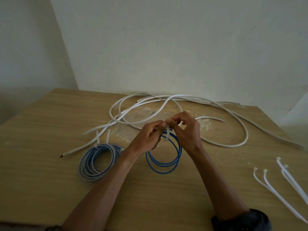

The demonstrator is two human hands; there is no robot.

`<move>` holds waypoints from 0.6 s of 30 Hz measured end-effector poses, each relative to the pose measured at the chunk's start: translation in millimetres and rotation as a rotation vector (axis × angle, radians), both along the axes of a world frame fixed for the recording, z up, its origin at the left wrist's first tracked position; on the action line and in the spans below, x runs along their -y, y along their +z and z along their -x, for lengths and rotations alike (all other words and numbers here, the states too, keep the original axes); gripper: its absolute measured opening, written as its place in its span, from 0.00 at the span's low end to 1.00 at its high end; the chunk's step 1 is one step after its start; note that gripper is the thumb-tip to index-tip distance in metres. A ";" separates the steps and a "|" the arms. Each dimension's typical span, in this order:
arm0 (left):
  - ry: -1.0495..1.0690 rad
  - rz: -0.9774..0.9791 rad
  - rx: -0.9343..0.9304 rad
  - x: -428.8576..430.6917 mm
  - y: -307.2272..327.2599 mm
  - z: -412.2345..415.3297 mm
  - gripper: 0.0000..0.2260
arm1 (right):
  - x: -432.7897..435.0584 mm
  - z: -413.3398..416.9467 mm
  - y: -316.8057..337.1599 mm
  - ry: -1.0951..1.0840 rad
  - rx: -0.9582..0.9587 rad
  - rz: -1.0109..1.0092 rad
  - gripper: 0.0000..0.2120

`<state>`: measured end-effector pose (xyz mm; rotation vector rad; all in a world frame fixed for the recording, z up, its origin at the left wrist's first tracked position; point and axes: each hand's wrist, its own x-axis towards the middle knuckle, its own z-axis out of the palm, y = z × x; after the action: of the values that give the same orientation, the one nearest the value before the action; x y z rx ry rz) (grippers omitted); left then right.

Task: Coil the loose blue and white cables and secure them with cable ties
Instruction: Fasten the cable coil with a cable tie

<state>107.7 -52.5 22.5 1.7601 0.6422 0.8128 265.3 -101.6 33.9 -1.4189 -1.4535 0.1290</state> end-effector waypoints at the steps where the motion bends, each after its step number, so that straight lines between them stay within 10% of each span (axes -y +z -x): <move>1: -0.006 0.012 -0.005 0.1 -0.2 -0.1 0.14 | 1.2 -0.2 1.4 0.004 -0.027 0.001 0.13; 18: -0.096 -0.098 -0.185 11.5 14.9 1.3 0.13 | -1.7 -3.9 -1.8 -0.061 -0.396 0.061 0.06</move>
<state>106.4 -64.0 37.4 1.9555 0.6426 0.6296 269.2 -99.9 32.1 -1.3920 -1.0874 0.3960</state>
